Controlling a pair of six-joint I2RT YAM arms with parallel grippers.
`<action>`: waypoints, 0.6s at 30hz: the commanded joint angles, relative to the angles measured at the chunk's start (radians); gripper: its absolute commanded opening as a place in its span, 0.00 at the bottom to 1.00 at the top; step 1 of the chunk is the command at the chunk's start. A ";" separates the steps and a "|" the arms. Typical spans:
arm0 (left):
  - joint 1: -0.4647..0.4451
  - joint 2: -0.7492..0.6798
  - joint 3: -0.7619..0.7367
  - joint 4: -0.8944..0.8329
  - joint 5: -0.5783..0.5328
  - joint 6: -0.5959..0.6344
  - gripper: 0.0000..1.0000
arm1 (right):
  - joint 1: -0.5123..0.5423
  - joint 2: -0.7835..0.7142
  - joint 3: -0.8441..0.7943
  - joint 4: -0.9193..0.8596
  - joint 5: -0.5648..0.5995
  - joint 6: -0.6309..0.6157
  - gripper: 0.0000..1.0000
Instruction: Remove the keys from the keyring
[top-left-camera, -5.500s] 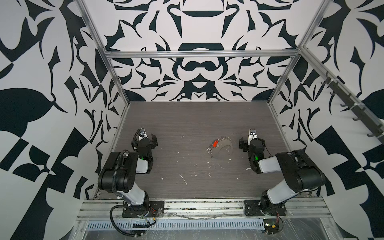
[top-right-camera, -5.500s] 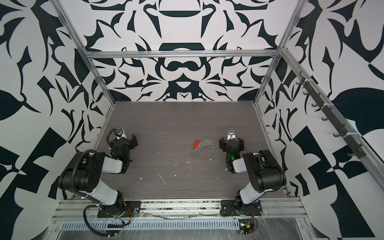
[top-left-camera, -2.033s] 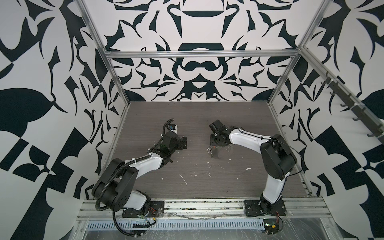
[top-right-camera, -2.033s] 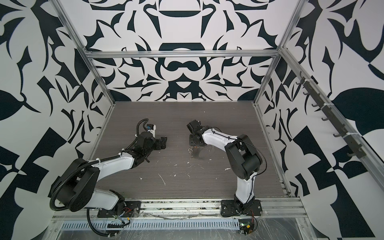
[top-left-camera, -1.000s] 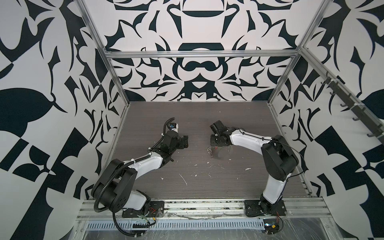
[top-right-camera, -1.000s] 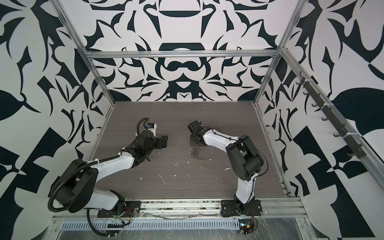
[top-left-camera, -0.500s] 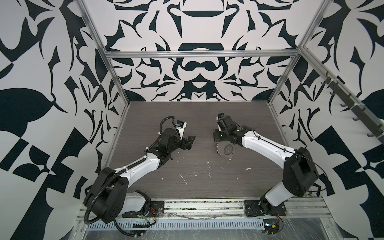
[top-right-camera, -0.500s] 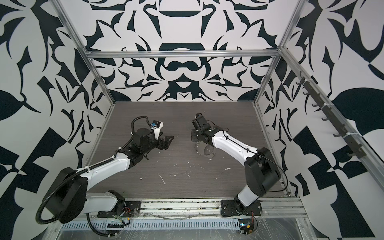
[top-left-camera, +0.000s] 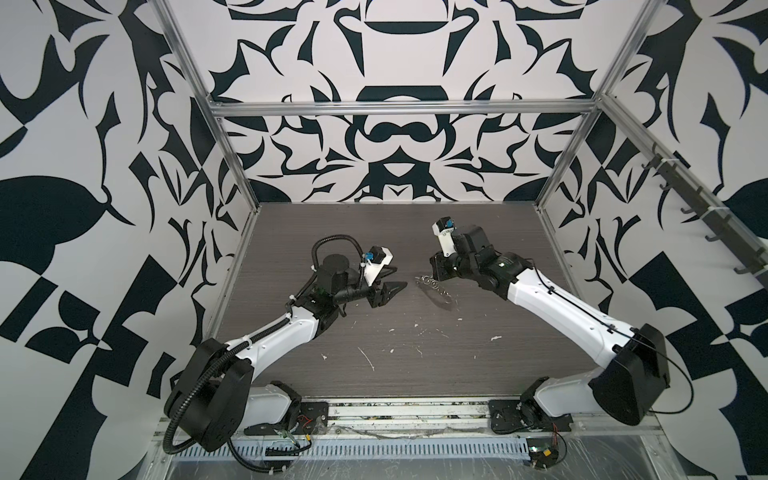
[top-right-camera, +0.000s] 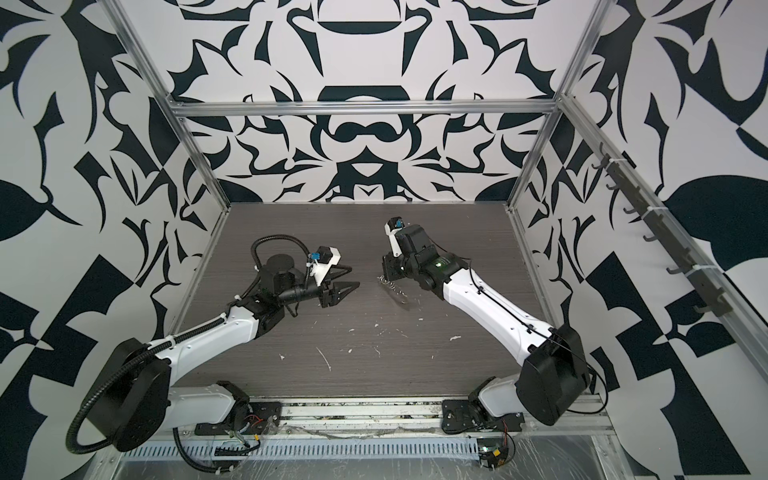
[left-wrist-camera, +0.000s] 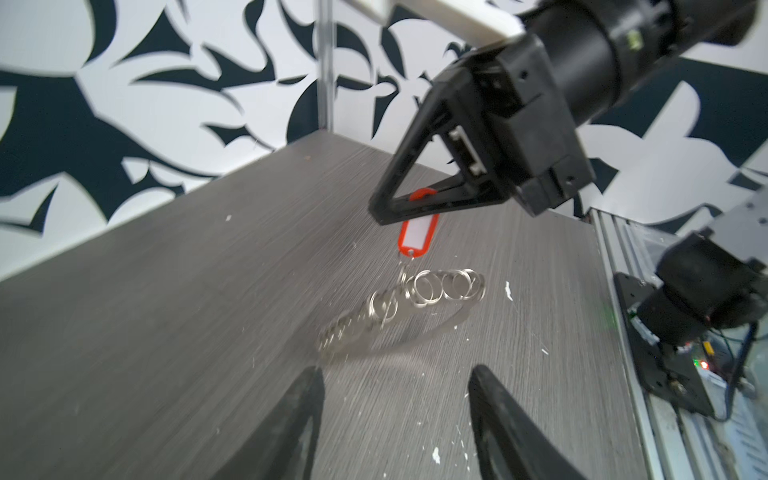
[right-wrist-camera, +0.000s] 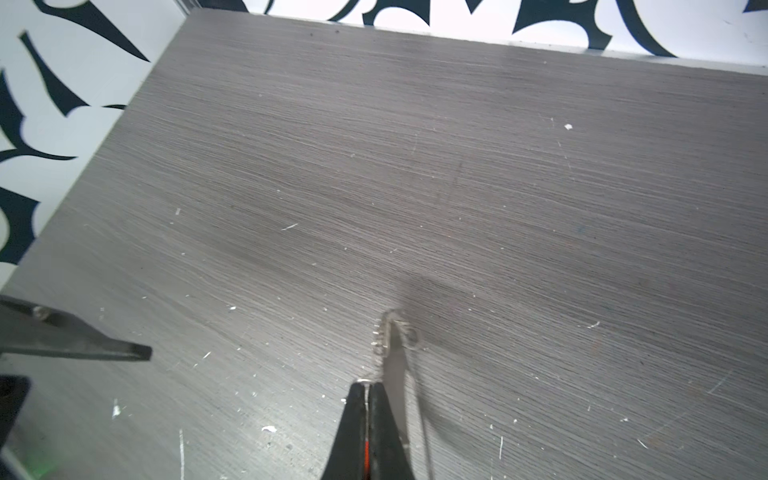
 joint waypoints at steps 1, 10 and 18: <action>-0.002 0.025 0.030 0.111 0.110 -0.022 0.52 | -0.001 -0.068 0.029 0.076 -0.040 0.007 0.00; -0.010 0.094 0.038 0.279 0.116 -0.111 0.33 | -0.001 -0.117 0.024 0.105 -0.053 0.060 0.00; -0.083 0.101 0.058 0.282 0.080 -0.072 0.29 | -0.002 -0.167 0.013 0.123 -0.020 0.094 0.00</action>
